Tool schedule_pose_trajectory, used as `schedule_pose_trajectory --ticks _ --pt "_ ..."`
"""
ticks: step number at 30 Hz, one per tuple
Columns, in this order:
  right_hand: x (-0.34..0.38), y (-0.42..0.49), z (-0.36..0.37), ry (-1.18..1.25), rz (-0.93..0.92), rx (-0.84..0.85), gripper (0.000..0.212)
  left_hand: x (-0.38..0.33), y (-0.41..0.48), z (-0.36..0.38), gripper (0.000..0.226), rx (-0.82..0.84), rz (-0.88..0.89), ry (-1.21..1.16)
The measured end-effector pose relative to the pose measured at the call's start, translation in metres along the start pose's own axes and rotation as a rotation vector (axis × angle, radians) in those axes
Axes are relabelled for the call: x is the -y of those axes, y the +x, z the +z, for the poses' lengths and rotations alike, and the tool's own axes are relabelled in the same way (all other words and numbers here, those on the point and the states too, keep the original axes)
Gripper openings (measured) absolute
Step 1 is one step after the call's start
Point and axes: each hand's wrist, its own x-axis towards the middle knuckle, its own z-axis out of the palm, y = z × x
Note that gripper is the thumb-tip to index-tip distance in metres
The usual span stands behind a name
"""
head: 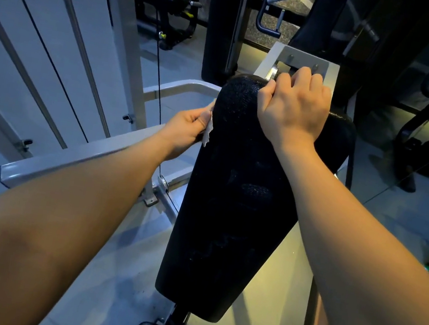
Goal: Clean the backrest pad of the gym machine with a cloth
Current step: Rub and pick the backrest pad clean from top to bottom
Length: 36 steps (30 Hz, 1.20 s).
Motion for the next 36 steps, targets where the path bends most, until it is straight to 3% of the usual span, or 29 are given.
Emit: schedule_pose_trajectory --ticks 5,8,11,13,17,20,26,29,33,36 --pt "0.000 0.000 0.002 -0.004 0.004 -0.027 0.043 0.033 -0.021 0.004 0.036 -0.168 0.050 0.235" --pt "0.000 -0.002 0.004 0.004 -0.002 -0.038 0.044 -0.001 -0.013 0.011 0.025 -0.218 0.109 0.160" --pt "0.001 -0.001 0.005 0.008 0.009 -0.040 0.043 -0.035 0.005 0.015 0.037 -0.267 0.204 0.229" --pt "0.001 -0.002 0.004 0.000 0.006 -0.045 0.043 -0.026 0.002 0.016 0.045 -0.280 0.156 0.281" --pt "0.000 -0.001 0.004 0.000 0.008 -0.031 0.044 0.023 -0.036 0.023 0.029 -0.282 -0.044 0.393" --pt "0.000 -0.001 0.002 0.017 0.007 -0.023 0.045 0.042 -0.058 0.022 0.035 -0.250 -0.146 0.449" --pt "0.000 -0.001 0.002 0.017 0.007 -0.047 0.044 -0.001 -0.032 0.021 0.032 -0.314 0.000 0.324" --pt "0.001 -0.002 0.002 0.016 0.004 -0.046 0.044 0.018 -0.042 0.026 0.023 -0.279 -0.007 0.356" --pt "0.000 -0.002 0.001 0.007 0.011 -0.034 0.045 0.044 -0.064 0.023 0.030 -0.232 -0.141 0.516" --pt "0.001 -0.002 0.003 0.010 0.005 -0.047 0.044 0.025 -0.055 0.017 0.032 -0.270 -0.067 0.439"
